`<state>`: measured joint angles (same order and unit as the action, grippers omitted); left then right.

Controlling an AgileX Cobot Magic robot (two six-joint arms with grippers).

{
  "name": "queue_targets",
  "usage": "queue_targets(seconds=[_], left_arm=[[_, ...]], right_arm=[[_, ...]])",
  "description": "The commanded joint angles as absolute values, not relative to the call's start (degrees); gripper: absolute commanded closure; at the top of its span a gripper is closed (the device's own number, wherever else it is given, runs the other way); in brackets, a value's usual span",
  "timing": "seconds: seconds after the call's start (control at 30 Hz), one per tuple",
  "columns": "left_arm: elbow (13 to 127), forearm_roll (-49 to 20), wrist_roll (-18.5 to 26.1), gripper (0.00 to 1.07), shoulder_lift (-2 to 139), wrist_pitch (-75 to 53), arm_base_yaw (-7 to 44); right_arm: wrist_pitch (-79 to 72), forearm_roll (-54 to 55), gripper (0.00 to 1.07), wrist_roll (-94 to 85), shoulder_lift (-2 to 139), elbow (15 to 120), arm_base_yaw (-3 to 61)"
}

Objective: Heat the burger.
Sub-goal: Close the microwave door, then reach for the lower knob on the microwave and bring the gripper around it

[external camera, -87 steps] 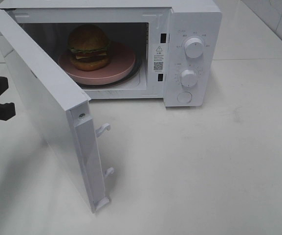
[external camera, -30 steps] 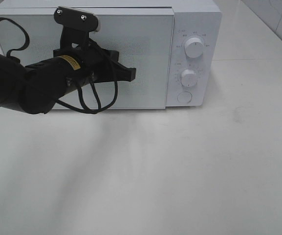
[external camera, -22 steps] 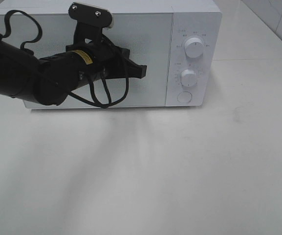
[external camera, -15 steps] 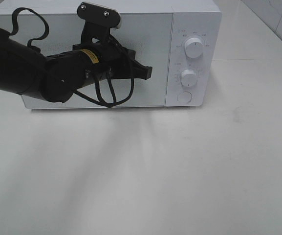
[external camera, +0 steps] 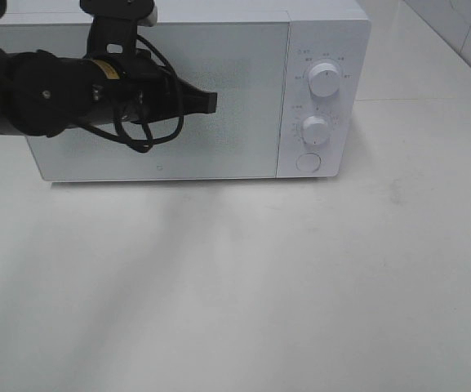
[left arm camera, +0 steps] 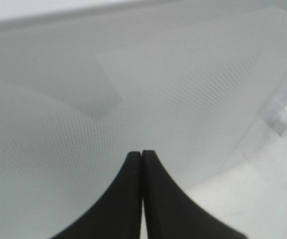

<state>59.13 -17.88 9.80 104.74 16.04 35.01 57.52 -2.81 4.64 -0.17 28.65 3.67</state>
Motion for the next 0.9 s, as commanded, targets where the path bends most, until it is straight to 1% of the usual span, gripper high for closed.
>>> queue_targets(seconds=[0.03, 0.07, 0.13, 0.17, 0.2, 0.23, 0.27, 0.3, 0.33, 0.37, 0.4, 0.47, 0.53, 0.57, 0.63, 0.7, 0.73, 0.77, 0.8, 0.83, 0.87, 0.9], left_arm=[[55.69, -19.08, 9.74, 1.03, 99.24, 6.25, 35.07], [55.69, -19.08, 9.74, 1.03, 99.24, 6.25, 35.07], [54.14, -19.02, 9.74, 0.86, 96.14, -1.15, 35.07], [54.14, -19.02, 9.74, 0.86, 96.14, -1.15, 35.07], [53.57, -19.02, 9.57, 0.66, 94.31, -5.84, 34.95], [53.51, -19.02, 9.22, 0.52, 93.74, -8.37, 34.72], [53.51, -19.02, 9.22, 0.52, 93.74, -8.37, 34.72], [53.51, -19.02, 7.28, 0.25, 92.53, -13.18, 34.55], [53.51, -18.74, 6.65, 0.16, 92.07, -15.07, 34.55], [53.51, -18.74, 6.65, 0.16, 92.07, -15.07, 34.55], [53.51, -17.59, 6.65, 0.05, 90.99, -18.79, 34.55], [53.51, -16.79, 6.76, 0.05, 90.41, -20.74, 34.55], [53.51, -15.41, 6.76, 0.06, 88.98, -27.67, 34.55], [53.51, -15.41, 6.76, 0.06, 88.98, -27.67, 34.55], [53.51, -15.01, 6.76, 0.06, 87.61, -32.83, 34.55], [53.51, -14.50, 6.76, 0.06, 87.03, -34.49, 34.55], [53.51, -13.12, 6.59, 0.06, 85.94, -38.85, 34.55], [53.51, -13.12, 6.59, 0.06, 85.94, -38.85, 34.55], [53.51, -12.61, 6.25, 0.06, 85.54, -40.45, 34.55], [53.51, -10.83, 4.13, 0.06, 84.51, -43.72, 34.55], [53.51, -10.83, 4.13, 0.06, 84.51, -43.72, 34.55], [53.51, -9.91, 3.04, 0.06, 84.17, -44.81, 34.55]], right_arm=[[57.12, -2.86, 0.32, 5.04, -1.95, 28.53, 3.32], [57.12, -2.86, 0.32, 5.04, -1.95, 28.53, 3.32], [57.12, -2.86, 0.32, 5.04, -1.95, 28.53, 3.32], [57.12, -2.86, 0.32, 5.04, -1.95, 28.53, 3.32], [57.12, -2.86, 0.32, 5.04, -1.95, 28.53, 3.32], [57.12, -2.86, 0.32, 5.04, -1.95, 28.53, 3.32], [57.12, -2.86, 0.32, 5.04, -1.95, 28.53, 3.32], [57.12, -2.86, 0.32, 5.04, -1.95, 28.53, 3.32], [57.12, -2.86, 0.32, 5.04, -1.95, 28.53, 3.32], [57.12, -2.86, 0.32, 5.04, -1.95, 28.53, 3.32], [57.12, -2.86, 0.32, 5.04, -1.95, 28.53, 3.32], [57.12, -2.86, 0.32, 5.04, -1.95, 28.53, 3.32], [57.12, -2.86, 0.32, 5.04, -1.95, 28.53, 3.32], [57.12, -2.86, 0.32, 5.04, -1.95, 28.53, 3.32], [57.12, -2.86, 0.32, 5.04, -1.95, 28.53, 3.32], [57.12, -2.86, 0.32, 5.04, -1.95, 28.53, 3.32], [57.12, -2.86, 0.32, 5.04, -1.95, 28.53, 3.32], [57.12, -2.86, 0.32, 5.04, -1.95, 28.53, 3.32], [57.12, -2.86, 0.32, 5.04, -1.95, 28.53, 3.32], [57.12, -2.86, 0.32, 5.04, -1.95, 28.53, 3.32], [57.12, -2.86, 0.32, 5.04, -1.95, 28.53, 3.32], [57.12, -2.86, 0.32, 5.04, -1.95, 28.53, 3.32]])
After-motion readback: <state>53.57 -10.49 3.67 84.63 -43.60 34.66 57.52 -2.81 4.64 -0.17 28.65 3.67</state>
